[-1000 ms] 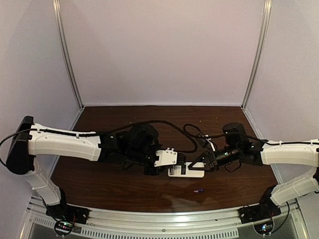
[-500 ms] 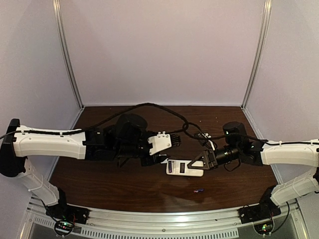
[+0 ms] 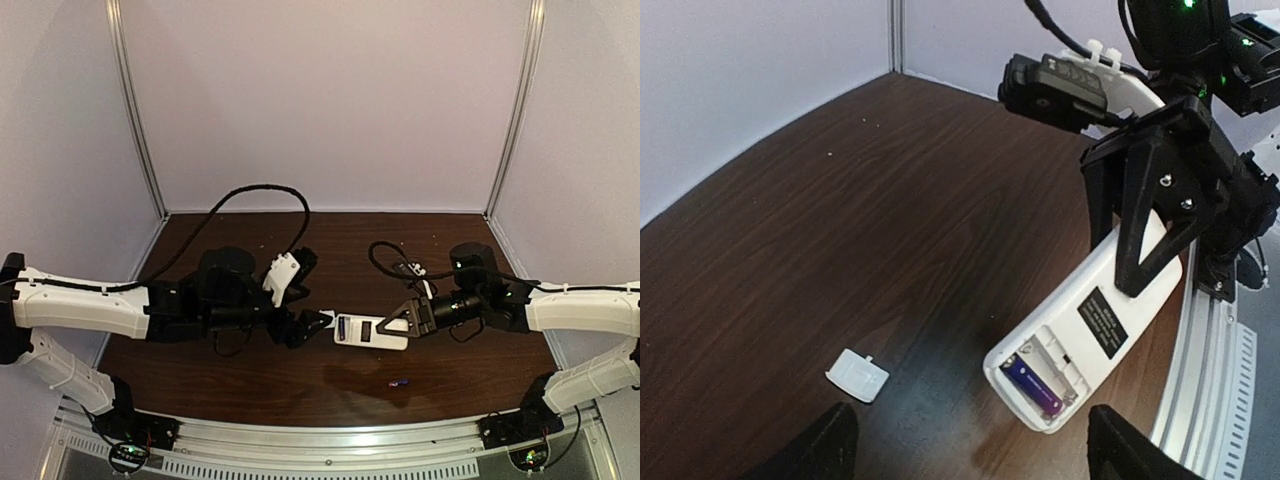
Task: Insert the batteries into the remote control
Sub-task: Adjust the battery in the battery compartment.
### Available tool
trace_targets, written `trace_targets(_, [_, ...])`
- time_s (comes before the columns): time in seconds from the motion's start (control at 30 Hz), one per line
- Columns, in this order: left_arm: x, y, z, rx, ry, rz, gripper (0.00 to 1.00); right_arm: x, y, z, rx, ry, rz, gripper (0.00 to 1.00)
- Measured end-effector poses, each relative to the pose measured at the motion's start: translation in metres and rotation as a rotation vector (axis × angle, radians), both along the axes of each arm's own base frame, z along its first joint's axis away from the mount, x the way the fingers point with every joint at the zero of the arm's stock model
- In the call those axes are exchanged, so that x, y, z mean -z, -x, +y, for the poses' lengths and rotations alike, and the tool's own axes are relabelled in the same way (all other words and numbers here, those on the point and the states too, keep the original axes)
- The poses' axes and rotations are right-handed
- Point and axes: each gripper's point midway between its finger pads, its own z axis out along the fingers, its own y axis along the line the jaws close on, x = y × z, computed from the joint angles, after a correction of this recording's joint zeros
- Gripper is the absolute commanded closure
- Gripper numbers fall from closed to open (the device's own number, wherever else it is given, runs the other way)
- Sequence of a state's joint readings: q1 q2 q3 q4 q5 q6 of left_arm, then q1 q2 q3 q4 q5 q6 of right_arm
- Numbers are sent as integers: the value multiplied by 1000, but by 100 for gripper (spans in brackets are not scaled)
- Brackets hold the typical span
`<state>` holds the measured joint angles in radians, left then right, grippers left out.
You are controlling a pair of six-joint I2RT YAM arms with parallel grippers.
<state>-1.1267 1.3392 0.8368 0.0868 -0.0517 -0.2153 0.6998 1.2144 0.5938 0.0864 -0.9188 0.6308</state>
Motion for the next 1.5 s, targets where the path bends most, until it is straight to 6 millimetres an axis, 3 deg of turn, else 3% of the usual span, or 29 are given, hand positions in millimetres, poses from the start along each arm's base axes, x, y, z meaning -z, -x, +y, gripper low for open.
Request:
trace_targets(0.23, [19, 3, -16, -38, 96, 198, 38, -4, -2, 1, 2, -13, -16, 100])
trace_targets(0.47, [42, 6, -24, -44, 85, 295, 45, -9, -1, 1, 2, -22, -24, 100])
trace_targets(0.8, [35, 4, -36, -29, 104, 313, 50, -13, -1, 1, 1, -34, -37, 100])
trace_targets(1.0, [42, 2, -42, -27, 88, 323, 54, -13, -1, 1, 3, -31, -35, 100])
trace_targets(1.5, [49, 3, -44, -27, 49, 341, 76, -13, -3, 0, 17, -25, -40, 100])
